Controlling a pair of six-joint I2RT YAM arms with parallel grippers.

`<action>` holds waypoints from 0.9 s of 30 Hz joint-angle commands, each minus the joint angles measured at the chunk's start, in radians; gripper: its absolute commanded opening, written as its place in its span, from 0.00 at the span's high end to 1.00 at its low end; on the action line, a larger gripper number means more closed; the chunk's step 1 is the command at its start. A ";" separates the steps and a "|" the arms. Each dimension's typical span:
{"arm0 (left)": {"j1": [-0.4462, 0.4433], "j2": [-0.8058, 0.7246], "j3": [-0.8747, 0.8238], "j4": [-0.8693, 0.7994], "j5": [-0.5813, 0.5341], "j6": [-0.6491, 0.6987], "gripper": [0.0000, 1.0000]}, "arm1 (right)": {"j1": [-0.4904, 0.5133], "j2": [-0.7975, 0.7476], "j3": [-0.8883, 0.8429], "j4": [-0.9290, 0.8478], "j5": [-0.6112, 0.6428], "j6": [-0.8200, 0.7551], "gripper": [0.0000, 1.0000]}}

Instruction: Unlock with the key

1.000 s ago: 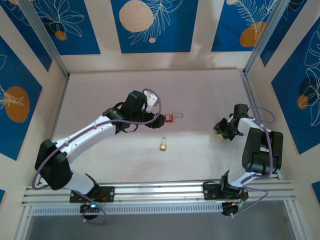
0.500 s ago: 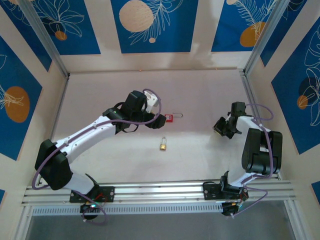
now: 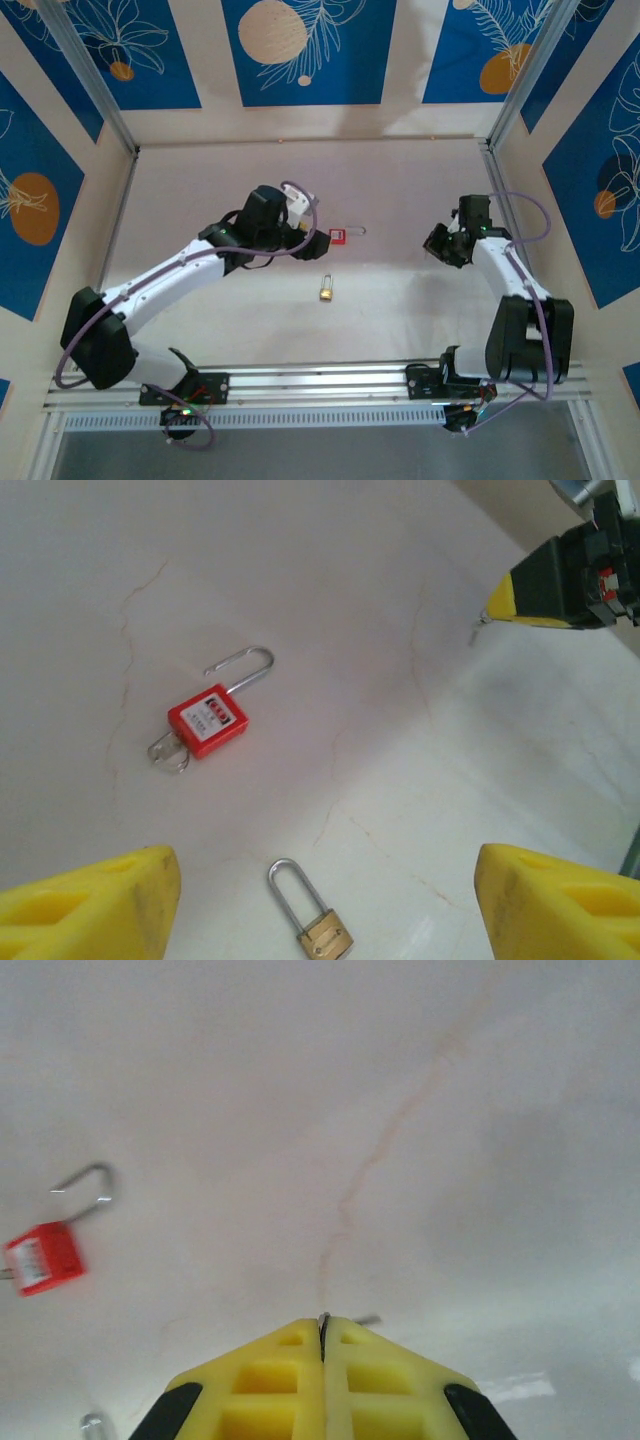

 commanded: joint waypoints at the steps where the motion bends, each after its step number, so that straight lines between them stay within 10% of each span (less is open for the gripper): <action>1: 0.005 -0.076 -0.069 0.183 0.071 -0.001 0.21 | 0.034 -0.067 0.084 -0.081 -0.002 0.003 1.00; 12: -0.093 -0.156 -0.430 0.794 -0.028 0.124 0.13 | 0.311 -0.131 0.230 -0.152 0.023 0.039 1.00; 27: -0.143 -0.059 -0.452 0.855 0.078 0.396 0.12 | 0.623 -0.089 0.292 -0.081 0.056 0.123 1.00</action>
